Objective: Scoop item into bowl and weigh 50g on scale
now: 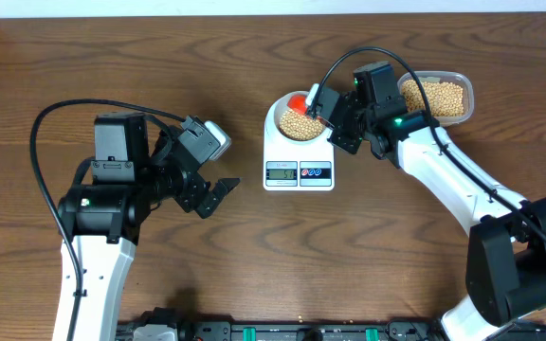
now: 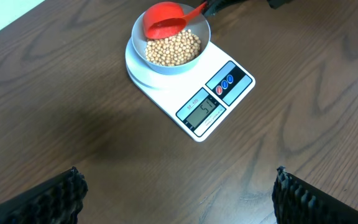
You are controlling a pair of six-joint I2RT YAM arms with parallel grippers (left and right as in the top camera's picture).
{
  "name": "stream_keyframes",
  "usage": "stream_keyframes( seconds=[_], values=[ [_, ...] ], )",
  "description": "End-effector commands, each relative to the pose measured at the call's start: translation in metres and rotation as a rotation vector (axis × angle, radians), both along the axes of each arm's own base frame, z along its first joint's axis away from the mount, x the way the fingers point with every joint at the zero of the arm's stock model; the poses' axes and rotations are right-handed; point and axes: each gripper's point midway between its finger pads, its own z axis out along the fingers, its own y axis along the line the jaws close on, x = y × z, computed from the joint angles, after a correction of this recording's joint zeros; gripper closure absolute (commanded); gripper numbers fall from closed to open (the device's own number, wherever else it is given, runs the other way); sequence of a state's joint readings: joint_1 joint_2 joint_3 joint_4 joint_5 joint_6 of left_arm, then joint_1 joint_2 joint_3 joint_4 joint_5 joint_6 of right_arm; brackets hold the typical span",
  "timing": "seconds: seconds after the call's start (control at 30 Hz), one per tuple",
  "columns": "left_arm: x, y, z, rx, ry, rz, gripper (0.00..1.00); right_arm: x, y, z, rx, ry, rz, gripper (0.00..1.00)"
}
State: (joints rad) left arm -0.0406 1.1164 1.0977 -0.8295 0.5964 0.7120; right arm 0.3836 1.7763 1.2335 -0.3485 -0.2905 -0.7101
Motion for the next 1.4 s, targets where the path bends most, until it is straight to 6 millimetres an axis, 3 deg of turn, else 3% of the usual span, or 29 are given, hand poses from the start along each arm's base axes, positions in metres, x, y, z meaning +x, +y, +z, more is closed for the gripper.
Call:
stream_keyframes(
  seconds=[0.0, 0.17, 0.4, 0.97, 1.37],
  values=[
    [0.003, 0.001, 0.007, 0.005, -0.023, -0.005, 0.02, -0.002, 0.006, -0.006, -0.014, 0.007, 0.023, 0.99],
    [0.003, 0.001, 0.007, 0.005, -0.023, -0.005, 0.02, -0.005, 0.008, -0.022, -0.060, 0.020, 0.042, 0.99],
    [0.003, 0.001, 0.007, 0.005, -0.023, -0.005, 0.02, -0.012, 0.010, -0.025, -0.063, 0.049, 0.047, 0.99],
    [0.003, 0.001, 0.007, 0.005, -0.023, -0.005, 0.02, -0.024, 0.030, -0.002, 0.195, 0.230, -0.088, 0.99],
    [0.003, 0.001, 0.007, 0.005, -0.023, -0.005, 0.02, -0.013, 0.017, 0.000, 0.212, 0.226, -0.138, 0.99]
  ],
)
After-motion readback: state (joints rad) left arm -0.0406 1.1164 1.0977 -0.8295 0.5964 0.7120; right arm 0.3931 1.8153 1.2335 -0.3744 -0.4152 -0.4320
